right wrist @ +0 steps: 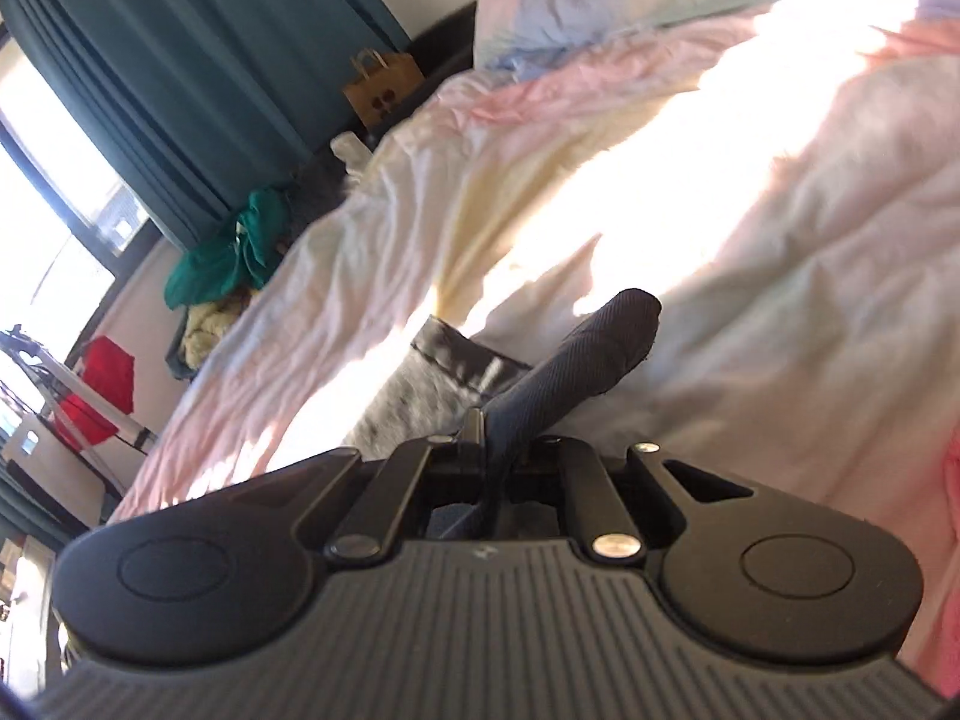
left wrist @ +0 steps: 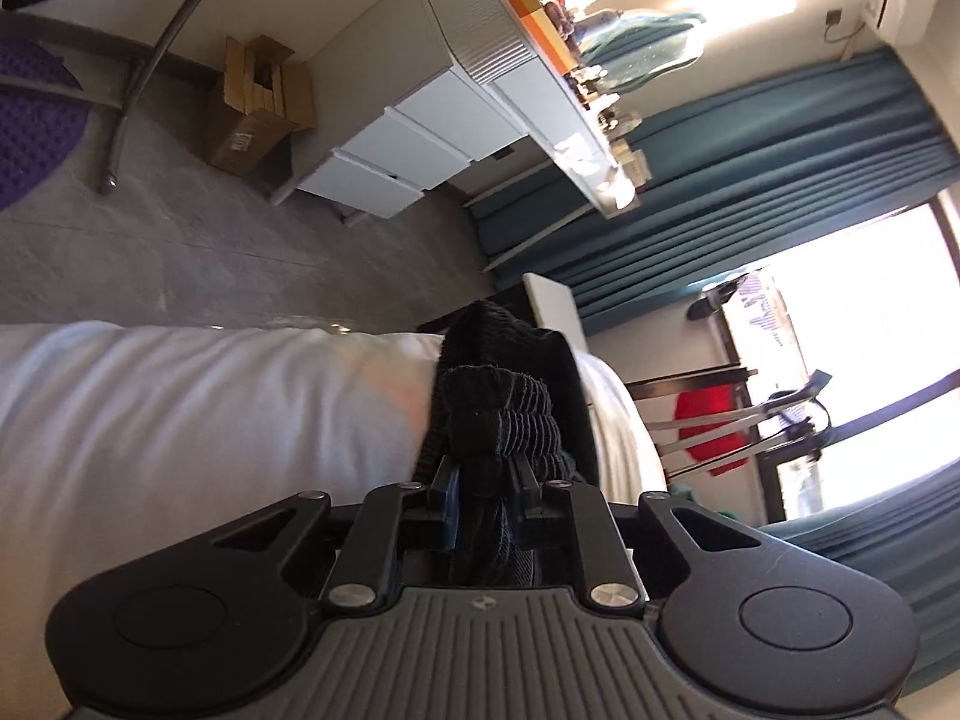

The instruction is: Fold clothes

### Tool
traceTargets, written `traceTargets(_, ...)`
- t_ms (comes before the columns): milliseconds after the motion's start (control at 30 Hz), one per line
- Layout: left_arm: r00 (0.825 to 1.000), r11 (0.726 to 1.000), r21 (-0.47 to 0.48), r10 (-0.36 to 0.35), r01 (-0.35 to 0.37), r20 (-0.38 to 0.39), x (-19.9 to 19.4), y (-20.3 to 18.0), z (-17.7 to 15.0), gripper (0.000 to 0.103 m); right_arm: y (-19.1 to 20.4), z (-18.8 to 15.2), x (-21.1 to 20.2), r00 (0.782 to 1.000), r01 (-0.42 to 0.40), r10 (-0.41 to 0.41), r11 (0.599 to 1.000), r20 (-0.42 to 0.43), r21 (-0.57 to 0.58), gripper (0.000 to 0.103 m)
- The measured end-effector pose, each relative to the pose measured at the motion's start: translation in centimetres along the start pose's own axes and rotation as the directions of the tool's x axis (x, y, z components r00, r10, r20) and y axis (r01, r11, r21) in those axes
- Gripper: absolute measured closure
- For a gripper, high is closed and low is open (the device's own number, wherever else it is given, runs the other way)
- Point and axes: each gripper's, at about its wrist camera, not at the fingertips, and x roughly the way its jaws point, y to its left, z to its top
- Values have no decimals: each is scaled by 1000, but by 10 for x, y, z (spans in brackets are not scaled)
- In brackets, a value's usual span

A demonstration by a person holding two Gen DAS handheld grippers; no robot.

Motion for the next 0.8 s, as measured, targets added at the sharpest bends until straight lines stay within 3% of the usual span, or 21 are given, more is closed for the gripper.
traceTargets(200,991,983,128,130,-131,18,-8,-18,-4,80,0,-17,0,997,35,-39,997,-63,-67,87)
traceTargets(233,988,973,171,146,-152,52,-13,-24,-7,73,1,-18,-3,997,34,-38,998,-66,-61,86)
traceTargets(267,982,959,223,159,-177,99,-18,-33,-11,65,4,-18,-8,997,35,-39,997,-60,-63,80)
traceTargets(333,966,919,322,172,-229,195,-31,-51,-20,40,12,-17,-19,998,42,-45,996,-38,-79,61)
traceTargets(400,947,872,413,152,-263,283,-43,-70,-36,33,22,-19,-34,999,41,-40,992,7,-117,31)
traceTargets(467,941,835,487,99,-256,325,-52,-85,-50,28,34,-20,-50,998,37,-28,986,57,-163,24)
traceTargets(533,944,806,549,37,-223,328,-56,-97,-64,25,48,-23,-62,996,25,-6,976,89,-214,24)
traceTargets(667,971,738,667,-70,-102,227,-56,-116,-89,23,85,-42,-84,993,-56,84,952,80,-301,24)
traceTargets(800,979,652,755,-105,-66,176,-46,-125,-117,23,128,-72,-100,985,-149,171,913,25,-380,24)
